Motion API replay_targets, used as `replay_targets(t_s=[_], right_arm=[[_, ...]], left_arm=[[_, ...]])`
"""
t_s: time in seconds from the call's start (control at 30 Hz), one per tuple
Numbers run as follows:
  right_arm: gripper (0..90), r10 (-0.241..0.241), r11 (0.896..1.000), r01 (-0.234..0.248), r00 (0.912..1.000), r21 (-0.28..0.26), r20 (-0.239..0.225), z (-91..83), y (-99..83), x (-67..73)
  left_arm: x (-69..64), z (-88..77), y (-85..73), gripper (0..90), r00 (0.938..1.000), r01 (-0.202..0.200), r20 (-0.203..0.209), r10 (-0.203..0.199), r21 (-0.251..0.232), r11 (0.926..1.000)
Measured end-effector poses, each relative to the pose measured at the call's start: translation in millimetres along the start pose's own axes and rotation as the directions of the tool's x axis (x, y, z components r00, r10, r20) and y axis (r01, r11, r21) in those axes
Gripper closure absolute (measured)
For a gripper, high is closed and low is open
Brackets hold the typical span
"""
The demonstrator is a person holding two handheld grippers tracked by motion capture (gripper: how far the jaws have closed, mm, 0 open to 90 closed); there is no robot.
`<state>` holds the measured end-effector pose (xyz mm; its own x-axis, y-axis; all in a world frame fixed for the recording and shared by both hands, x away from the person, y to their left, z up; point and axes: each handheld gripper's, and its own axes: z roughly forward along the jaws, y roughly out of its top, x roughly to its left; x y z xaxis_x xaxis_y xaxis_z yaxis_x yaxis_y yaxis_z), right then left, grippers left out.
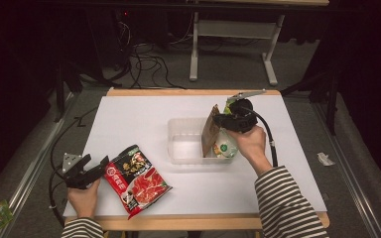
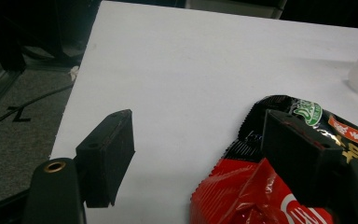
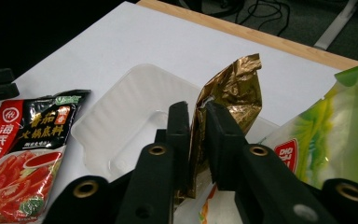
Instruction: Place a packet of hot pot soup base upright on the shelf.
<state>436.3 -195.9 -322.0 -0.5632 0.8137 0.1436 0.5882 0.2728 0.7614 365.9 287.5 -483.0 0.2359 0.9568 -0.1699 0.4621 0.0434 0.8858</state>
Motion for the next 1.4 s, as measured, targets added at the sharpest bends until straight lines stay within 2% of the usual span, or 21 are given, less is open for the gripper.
replay_targets(t_s=[0.1,0.37,0.7,0.77,0.97,1.17,1.4], right_arm=[[75.4,-0.003,1.000,0.004,1.0000,-0.020,0.003,-5.1,0.2,0.7],[64.2,-0.060,0.997,0.061,0.9977,-0.046,0.031,-18.5,-1.0,5.4],[58.7,-0.089,0.991,0.094,0.9946,-0.093,0.052,-34.2,-5.0,6.2],[58.4,-0.097,0.987,0.104,0.9934,-0.120,0.061,-37.6,-8.2,6.2],[58.3,-0.083,0.987,0.093,0.9936,-0.130,0.077,-45.1,-16.6,0.5],[58.3,-0.068,0.982,0.081,0.9947,-0.171,0.077,-57.8,-19.3,-4.5],[57.3,-0.064,0.979,0.081,0.9934,-0.187,0.095,-72.6,-25.3,-10.1]], left_arm=[[0.0,0.1,0.0,25.8,1.0000,0.000,0.000,0.000,0.001,1.0000],[0.0,0.4,0.0,25.8,1.0000,-0.002,0.000,0.002,0.000,1.0000],[-0.1,0.3,0.1,25.8,1.0000,-0.004,0.002,0.004,0.004,1.0000],[-0.1,0.5,0.1,25.8,1.0000,-0.002,0.003,0.002,0.004,1.0000],[-0.7,1.2,0.4,25.8,1.0000,-0.007,-0.002,0.007,0.012,0.9999],[-0.7,0.9,0.4,25.8,1.0000,-0.008,-0.002,0.008,0.012,0.9999],[-0.9,0.9,0.3,25.8,1.0000,-0.009,-0.002,0.010,0.010,0.9999]])
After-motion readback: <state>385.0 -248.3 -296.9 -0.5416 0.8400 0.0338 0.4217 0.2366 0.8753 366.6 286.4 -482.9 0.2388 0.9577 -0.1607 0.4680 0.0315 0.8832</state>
